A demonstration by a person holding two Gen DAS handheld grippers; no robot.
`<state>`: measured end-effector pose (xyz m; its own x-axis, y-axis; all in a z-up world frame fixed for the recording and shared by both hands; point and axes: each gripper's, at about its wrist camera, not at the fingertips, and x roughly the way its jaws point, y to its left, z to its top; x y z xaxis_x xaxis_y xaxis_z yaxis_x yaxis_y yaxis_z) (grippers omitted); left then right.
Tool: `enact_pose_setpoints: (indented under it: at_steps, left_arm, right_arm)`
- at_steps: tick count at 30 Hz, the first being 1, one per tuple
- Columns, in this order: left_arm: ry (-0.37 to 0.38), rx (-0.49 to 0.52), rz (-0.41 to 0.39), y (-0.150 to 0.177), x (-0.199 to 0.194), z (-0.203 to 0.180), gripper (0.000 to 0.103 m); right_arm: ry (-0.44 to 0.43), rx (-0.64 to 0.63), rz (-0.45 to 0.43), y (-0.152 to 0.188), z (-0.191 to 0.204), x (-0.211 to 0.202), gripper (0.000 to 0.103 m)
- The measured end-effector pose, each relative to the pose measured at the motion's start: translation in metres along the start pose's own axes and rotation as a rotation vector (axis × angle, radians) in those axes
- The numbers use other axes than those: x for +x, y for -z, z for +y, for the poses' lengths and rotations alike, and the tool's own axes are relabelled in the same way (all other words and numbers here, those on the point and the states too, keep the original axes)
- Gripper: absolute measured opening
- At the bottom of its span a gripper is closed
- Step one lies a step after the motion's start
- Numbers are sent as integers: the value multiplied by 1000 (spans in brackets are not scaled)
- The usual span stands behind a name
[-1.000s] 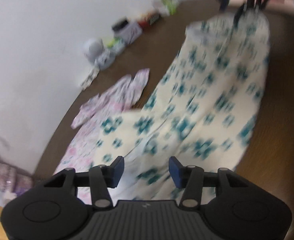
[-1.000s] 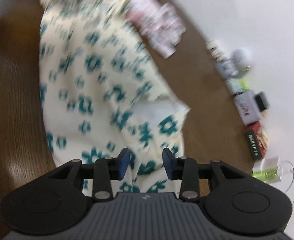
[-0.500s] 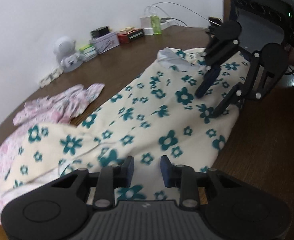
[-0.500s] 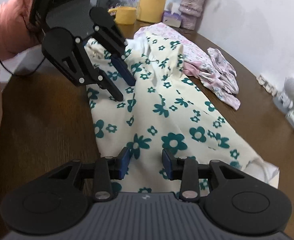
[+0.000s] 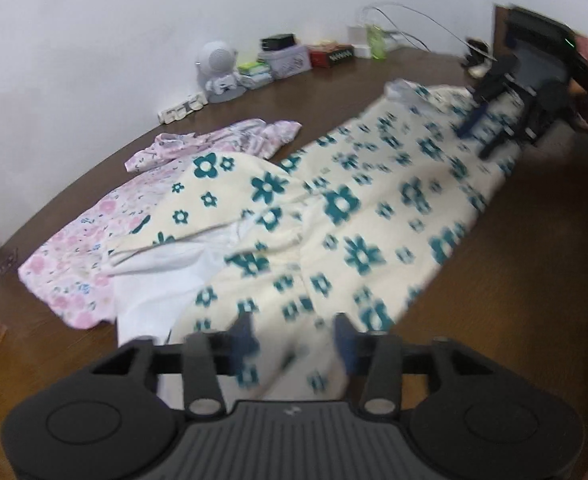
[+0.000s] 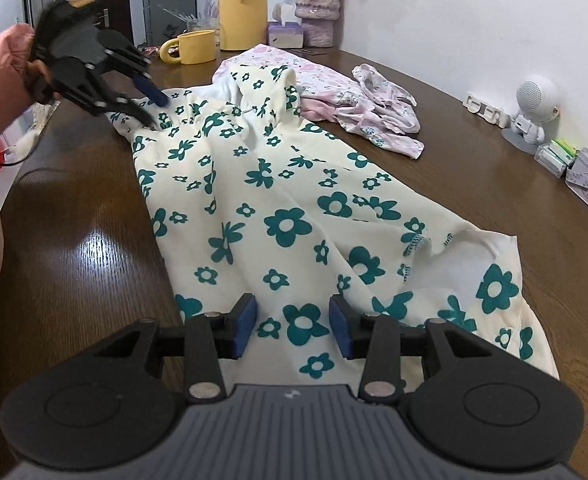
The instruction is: Fold clothes
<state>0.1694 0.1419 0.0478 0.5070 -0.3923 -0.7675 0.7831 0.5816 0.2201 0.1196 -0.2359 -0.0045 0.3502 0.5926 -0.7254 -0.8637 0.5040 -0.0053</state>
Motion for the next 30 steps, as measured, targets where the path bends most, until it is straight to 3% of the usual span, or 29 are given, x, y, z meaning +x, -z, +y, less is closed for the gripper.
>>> enact_pose_setpoints:
  at_steps: [7, 8, 9, 11, 18, 24, 28, 30]
  left_arm:
    - [-74, 50, 102, 23, -2, -8, 48]
    - [-102, 61, 112, 25, 0, -8, 35]
    - [-128, 69, 121, 25, 3, -7, 17]
    - [-178, 69, 138, 27, 6, -4, 4]
    - [-284, 137, 185, 34, 20, 5, 2]
    - [-315, 91, 199, 37, 17, 15, 3]
    - [-402, 31, 244, 42, 10, 28, 4]
    - [-441, -6, 247, 42, 2, 34, 9]
  right_arm:
    - [27, -17, 16, -4, 6, 2, 41]
    - [32, -21, 18, -4, 7, 2, 41]
    - [35, -25, 21, -4, 7, 2, 41]
    - [41, -34, 25, -5, 9, 2, 41]
    - [43, -52, 31, -5, 10, 2, 41]
    - [44, -40, 18, -2, 9, 1, 41]
    - [46, -35, 4, -1, 9, 0, 41]
    - [49, -31, 0, 0, 10, -1, 42]
